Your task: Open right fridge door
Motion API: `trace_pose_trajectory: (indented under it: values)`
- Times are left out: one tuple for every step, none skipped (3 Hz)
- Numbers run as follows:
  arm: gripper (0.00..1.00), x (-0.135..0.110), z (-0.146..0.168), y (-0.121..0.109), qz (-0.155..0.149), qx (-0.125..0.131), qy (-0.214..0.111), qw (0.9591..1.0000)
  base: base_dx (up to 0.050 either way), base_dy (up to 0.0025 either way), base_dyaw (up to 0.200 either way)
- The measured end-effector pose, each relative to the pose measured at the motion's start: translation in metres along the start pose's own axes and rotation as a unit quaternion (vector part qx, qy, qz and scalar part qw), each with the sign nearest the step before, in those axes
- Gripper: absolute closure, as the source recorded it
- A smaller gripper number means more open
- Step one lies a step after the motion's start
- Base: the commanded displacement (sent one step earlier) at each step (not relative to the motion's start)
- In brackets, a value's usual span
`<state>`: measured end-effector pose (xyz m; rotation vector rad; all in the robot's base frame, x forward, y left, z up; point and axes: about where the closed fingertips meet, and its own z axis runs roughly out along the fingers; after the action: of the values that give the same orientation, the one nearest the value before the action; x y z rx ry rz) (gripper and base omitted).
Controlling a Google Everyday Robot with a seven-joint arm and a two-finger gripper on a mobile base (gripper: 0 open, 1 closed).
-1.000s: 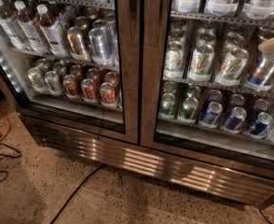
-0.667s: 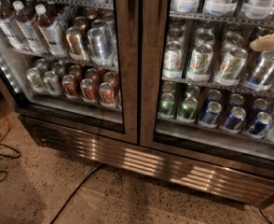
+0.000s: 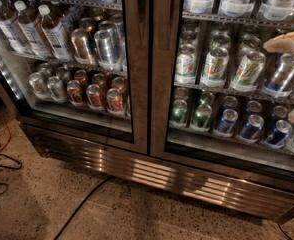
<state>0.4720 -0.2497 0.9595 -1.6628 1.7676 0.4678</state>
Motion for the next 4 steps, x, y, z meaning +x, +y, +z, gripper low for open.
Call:
trace_pose_trajectory:
  values:
    - [0.00, -0.018, 0.014, 0.008, -0.030, -0.015, 0.016, 0.9993, 0.000, 0.00000, 0.000]
    - [0.00, -0.040, 0.036, 0.020, -0.065, -0.040, 0.036, 0.9965, 0.000, 0.00000, 0.000]
    - [0.00, -0.041, 0.037, 0.019, -0.066, -0.038, 0.035, 0.9965, 0.000, 0.00000, 0.000]
    - [0.00, -0.064, 0.057, 0.035, -0.107, -0.062, 0.048, 0.9911, 0.000, 0.00000, 0.000]
